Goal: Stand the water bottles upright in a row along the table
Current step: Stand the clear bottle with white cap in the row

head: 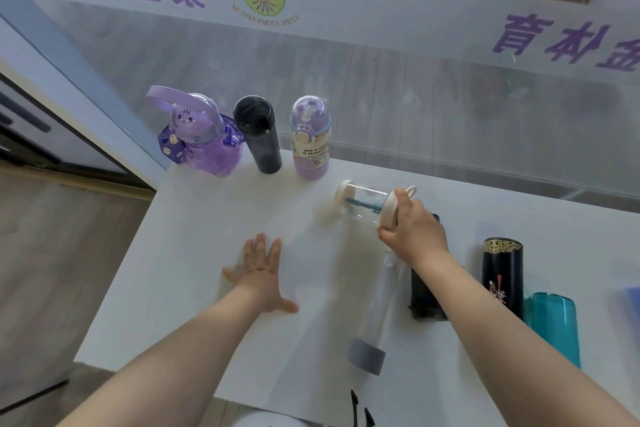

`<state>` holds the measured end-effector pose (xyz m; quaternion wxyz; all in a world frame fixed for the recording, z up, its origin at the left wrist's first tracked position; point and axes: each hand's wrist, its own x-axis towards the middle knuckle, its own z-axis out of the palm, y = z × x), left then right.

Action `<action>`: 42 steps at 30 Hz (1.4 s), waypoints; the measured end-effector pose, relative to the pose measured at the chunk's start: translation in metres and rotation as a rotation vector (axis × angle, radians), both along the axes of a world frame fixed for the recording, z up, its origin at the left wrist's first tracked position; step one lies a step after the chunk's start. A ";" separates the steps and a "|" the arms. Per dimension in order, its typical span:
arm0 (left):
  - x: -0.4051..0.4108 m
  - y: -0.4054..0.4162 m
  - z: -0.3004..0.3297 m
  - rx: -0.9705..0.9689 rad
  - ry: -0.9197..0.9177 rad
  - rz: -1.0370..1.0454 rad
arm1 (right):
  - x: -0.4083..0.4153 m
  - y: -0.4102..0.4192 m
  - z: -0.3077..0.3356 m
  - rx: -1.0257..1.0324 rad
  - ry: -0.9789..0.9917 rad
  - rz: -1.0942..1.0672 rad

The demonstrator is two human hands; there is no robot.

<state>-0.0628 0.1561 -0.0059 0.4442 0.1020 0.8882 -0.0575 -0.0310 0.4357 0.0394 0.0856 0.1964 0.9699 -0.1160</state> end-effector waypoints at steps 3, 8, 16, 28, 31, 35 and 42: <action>0.000 0.000 0.000 0.005 0.009 -0.002 | -0.010 0.003 0.018 0.168 0.004 0.101; 0.001 -0.001 0.002 0.018 0.002 0.005 | -0.033 0.003 0.044 0.378 -0.047 0.235; 0.001 -0.002 0.001 0.043 -0.005 0.012 | -0.049 -0.013 0.040 0.321 0.111 0.322; 0.000 -0.003 -0.003 0.050 0.001 0.016 | -0.032 -0.022 0.012 -0.420 0.378 0.158; 0.001 -0.004 -0.006 0.059 0.009 0.015 | -0.037 -0.024 0.004 -0.374 0.362 0.089; 0.000 -0.003 -0.007 0.058 0.009 0.011 | -0.058 -0.021 -0.001 -0.356 0.394 0.056; -0.001 -0.003 -0.009 0.057 0.008 0.012 | -0.095 -0.015 0.001 -0.276 0.428 0.058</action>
